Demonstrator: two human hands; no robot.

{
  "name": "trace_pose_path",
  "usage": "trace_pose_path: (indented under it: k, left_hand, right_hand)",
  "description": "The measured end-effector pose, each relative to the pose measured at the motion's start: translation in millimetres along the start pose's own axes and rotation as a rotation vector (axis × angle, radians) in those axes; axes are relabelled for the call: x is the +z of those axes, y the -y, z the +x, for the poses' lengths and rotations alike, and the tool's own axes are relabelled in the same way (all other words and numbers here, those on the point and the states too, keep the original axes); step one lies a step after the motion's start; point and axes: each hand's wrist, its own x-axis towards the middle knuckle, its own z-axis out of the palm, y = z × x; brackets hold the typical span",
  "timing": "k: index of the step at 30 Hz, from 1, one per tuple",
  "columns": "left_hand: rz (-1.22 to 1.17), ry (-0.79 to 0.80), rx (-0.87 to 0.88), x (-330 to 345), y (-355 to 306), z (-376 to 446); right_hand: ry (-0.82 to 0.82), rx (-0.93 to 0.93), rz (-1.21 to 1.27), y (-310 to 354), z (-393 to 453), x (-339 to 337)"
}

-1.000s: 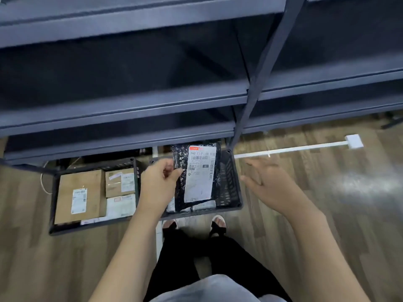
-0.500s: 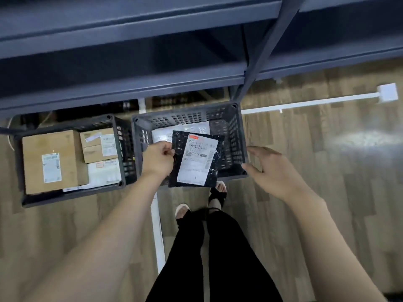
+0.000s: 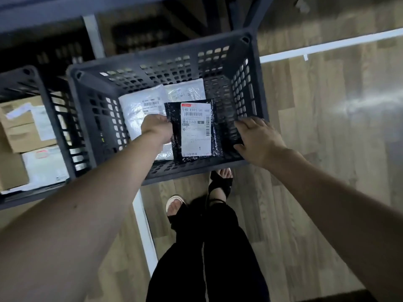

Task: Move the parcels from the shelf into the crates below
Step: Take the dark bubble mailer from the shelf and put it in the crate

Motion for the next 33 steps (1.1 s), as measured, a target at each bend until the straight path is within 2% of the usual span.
trace_pose_path:
  k: [8,14,21,25,28,30,31,33]
  left_hand:
    - [-0.095,-0.004,0.081,64,25,120]
    - [-0.127,-0.004,0.191,108,9,185]
    - [-0.047,-0.015,0.367,162,-24,224]
    - [0.219,-0.067,0.594,175,-29,227]
    - [0.633,-0.254,0.916,177,-19,221]
    - [0.864,-0.276,1.087,179,-12,214]
    - [0.951,-0.242,1.108,181,-9,212]
    - [1.137,-0.143,1.04,190,-3,213]
  right_hand:
    - [-0.105,0.047,-0.106,-10,114,79]
    - [-0.177,0.132,-0.094,-24,181,109]
    - [-0.059,0.074,-0.28,-55,228,128]
    - [-0.048,0.085,-0.338,-56,236,137]
    - [-0.042,0.095,-0.3,-59,236,143]
    - [-0.049,0.092,-0.274,-61,236,146]
    - [-0.047,0.091,-0.263,-61,236,147]
    - [-0.041,0.093,-0.241,-60,236,149]
